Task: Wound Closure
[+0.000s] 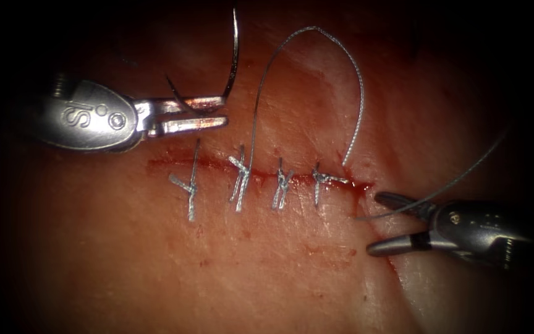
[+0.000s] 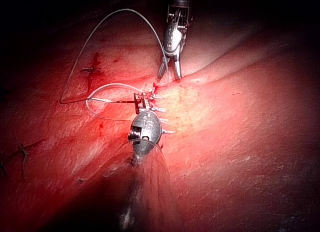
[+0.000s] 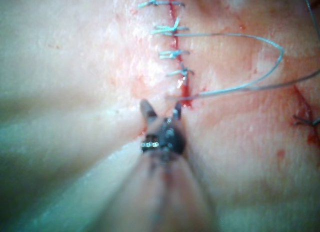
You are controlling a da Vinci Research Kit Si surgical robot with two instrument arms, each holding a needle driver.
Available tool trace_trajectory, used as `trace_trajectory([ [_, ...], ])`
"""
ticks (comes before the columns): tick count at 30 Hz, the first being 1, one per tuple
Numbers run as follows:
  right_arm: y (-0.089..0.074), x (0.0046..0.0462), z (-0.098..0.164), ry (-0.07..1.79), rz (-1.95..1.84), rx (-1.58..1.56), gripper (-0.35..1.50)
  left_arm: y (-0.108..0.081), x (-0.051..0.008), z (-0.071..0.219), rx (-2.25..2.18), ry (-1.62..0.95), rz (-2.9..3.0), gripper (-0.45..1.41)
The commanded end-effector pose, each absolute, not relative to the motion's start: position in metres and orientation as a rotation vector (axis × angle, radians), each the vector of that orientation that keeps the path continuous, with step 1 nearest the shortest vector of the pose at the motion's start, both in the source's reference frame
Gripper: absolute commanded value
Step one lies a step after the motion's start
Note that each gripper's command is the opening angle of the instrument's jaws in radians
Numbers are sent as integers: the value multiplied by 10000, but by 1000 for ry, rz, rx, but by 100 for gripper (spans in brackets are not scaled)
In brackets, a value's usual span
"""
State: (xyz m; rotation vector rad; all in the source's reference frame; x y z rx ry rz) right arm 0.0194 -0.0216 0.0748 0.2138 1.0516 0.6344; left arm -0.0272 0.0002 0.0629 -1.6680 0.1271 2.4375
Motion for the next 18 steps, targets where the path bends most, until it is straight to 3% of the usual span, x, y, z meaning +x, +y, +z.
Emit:
trace_trajectory([
  [1,-214,209,755,1063,644,213,123,2,-277,635,-1667,127,2435,-45],
  [4,-213,216,755,1080,661,208,119,1,-277,635,-1668,127,2435,-45],
  [6,-213,218,754,1084,659,213,104,1,-277,635,-1669,130,2432,-45],
  [9,-216,213,752,1102,622,266,-35,0,-279,637,-1671,131,2433,-45],
  [18,-230,200,731,1105,615,277,-35,-5,-283,641,-1674,128,2441,-45],
])
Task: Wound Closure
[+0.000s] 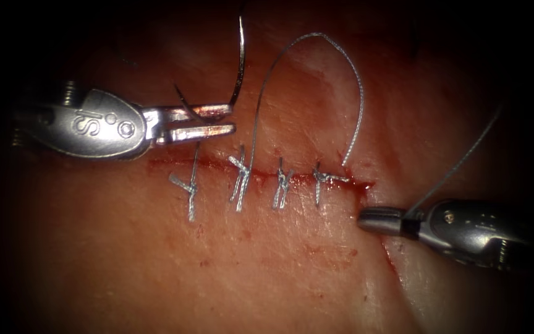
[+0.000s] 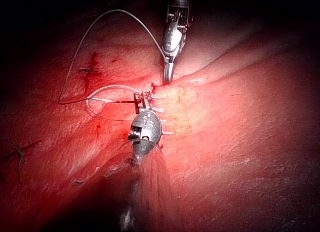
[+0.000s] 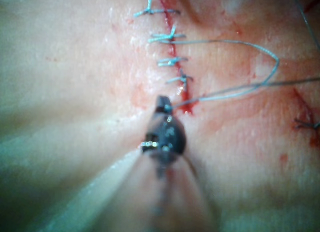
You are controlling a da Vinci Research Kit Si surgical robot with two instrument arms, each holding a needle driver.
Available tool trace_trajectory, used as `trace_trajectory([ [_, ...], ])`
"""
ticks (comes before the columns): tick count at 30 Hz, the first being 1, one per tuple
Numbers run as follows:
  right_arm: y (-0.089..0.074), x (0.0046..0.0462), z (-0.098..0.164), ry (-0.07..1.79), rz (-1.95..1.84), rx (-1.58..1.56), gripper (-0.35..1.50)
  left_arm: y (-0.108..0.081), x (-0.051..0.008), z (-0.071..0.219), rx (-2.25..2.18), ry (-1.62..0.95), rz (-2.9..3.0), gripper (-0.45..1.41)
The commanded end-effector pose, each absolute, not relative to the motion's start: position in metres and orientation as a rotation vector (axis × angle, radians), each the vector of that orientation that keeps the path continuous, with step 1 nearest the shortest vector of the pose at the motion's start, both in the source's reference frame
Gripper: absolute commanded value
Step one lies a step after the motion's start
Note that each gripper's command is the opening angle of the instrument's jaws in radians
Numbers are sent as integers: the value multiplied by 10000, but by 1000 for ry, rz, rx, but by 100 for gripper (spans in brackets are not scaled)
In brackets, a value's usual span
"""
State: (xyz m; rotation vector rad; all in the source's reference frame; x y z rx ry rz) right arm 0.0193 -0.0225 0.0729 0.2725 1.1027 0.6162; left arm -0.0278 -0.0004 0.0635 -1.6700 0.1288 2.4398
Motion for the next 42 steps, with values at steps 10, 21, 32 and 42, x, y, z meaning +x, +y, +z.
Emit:
trace_trajectory([
  [10,-254,203,677,1123,572,358,-35,-5,-283,641,-1674,127,2441,-45],
  [21,-287,206,616,1142,512,442,-35,-5,-283,641,-1674,127,2441,-45],
  [32,-296,195,584,1149,492,464,-35,-5,-283,641,-1674,128,2441,-45],
  [42,-302,175,554,1160,454,481,-35,-5,-284,642,-1673,129,2441,-45],
])
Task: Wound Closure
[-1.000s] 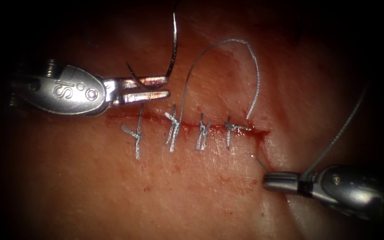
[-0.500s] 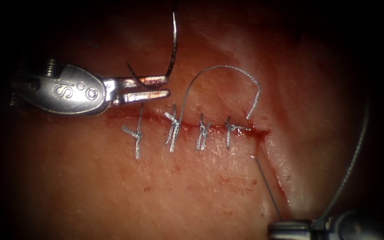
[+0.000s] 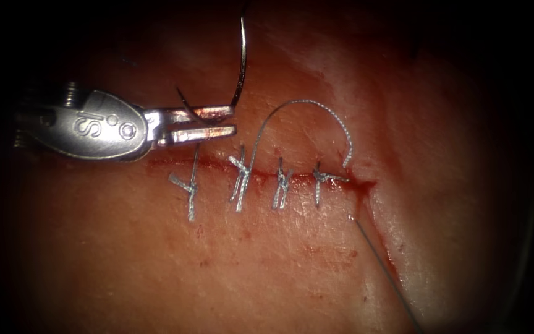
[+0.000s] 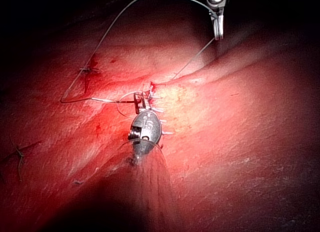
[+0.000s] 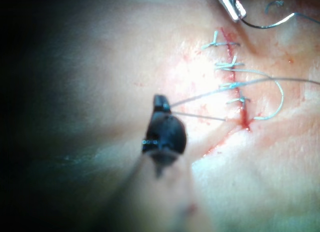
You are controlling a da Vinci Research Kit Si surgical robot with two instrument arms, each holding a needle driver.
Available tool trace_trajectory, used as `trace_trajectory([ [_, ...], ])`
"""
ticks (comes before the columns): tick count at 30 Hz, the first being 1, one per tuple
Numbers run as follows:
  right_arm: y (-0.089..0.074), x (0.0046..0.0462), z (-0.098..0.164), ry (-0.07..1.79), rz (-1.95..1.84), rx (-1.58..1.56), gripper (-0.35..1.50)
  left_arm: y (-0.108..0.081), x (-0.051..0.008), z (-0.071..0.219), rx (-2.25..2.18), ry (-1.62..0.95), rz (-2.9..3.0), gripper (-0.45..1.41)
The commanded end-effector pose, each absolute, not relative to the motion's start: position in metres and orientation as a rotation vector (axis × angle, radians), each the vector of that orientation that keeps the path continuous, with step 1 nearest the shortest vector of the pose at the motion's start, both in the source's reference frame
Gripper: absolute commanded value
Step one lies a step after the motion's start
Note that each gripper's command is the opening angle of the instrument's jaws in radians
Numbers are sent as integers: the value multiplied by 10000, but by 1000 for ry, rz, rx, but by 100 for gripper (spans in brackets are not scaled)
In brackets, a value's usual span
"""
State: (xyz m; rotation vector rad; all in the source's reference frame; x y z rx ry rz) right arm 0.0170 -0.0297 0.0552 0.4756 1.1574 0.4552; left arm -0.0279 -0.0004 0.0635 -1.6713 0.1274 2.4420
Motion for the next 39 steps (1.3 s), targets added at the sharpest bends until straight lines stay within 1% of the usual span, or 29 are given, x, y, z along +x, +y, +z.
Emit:
trace_trajectory([
  [1,-302,173,552,1160,453,483,-35,-5,-284,642,-1676,126,2441,-45],
  [19,-319,172,515,1185,352,565,-35,-7,-285,644,-1677,125,2445,-45],
  [23,-310,174,503,1212,310,509,-35,-7,-285,644,-1675,123,2448,-45],
  [24,-307,175,504,1210,317,493,-21,-7,-285,644,-1675,123,2448,-45],
  [25,-304,175,507,1208,331,467,44,-7,-285,644,-1675,123,2448,-45],
  [26,-301,174,511,1204,340,446,96,-7,-285,644,-1675,123,2448,-45],
  [27,-297,174,516,1201,344,423,116,-7,-285,644,-1675,123,2448,-45],
  [28,-292,173,524,1196,353,392,131,-7,-285,644,-1675,123,2448,-45],
  [30,-285,169,540,1184,372,344,143,-7,-285,644,-1675,123,2448,-45],
  [32,-277,163,562,1157,383,310,148,-7,-284,644,-1676,122,2448,-45],
  [36,-262,156,610,1071,377,272,145,-6,-283,645,-1675,116,2444,-45],
  [39,-251,159,649,1027,382,227,146,-6,-283,645,-1675,116,2445,-45],
])
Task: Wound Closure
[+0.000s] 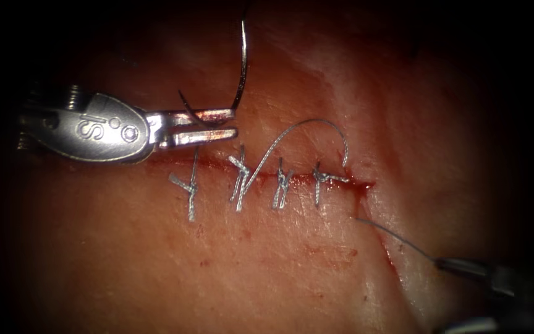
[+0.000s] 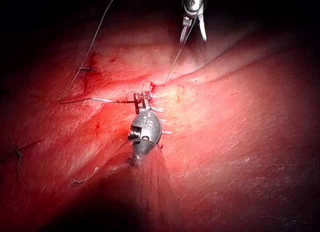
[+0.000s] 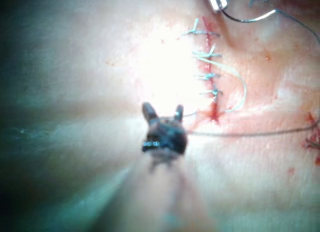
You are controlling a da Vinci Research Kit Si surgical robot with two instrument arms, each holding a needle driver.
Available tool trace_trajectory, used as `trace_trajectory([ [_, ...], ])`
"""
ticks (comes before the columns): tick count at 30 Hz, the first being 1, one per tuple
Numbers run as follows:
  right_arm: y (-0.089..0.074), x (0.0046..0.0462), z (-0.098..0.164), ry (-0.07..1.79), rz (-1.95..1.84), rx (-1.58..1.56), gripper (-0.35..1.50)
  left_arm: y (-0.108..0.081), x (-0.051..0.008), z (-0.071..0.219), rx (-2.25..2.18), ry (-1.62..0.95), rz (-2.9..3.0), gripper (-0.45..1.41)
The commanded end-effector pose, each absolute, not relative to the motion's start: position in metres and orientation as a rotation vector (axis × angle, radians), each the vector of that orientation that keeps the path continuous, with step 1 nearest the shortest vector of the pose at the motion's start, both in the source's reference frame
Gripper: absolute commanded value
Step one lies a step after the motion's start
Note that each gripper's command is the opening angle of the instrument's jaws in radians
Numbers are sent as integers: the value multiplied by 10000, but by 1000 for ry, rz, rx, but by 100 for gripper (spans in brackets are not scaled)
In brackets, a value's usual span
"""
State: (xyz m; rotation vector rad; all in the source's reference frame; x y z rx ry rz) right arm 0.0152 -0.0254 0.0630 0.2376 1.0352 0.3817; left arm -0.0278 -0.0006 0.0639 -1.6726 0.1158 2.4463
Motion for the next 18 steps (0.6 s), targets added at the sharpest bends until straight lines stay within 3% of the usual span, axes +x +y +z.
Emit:
trace_trajectory([
  [1,-248,160,659,1015,397,200,146,-7,-283,645,-1675,116,2445,-45],
  [13,-250,197,730,992,420,148,148,-8,-283,647,-1670,112,2444,-45],
  [18,-247,209,736,988,428,140,140,-8,-282,647,-1671,111,2444,-45],
])
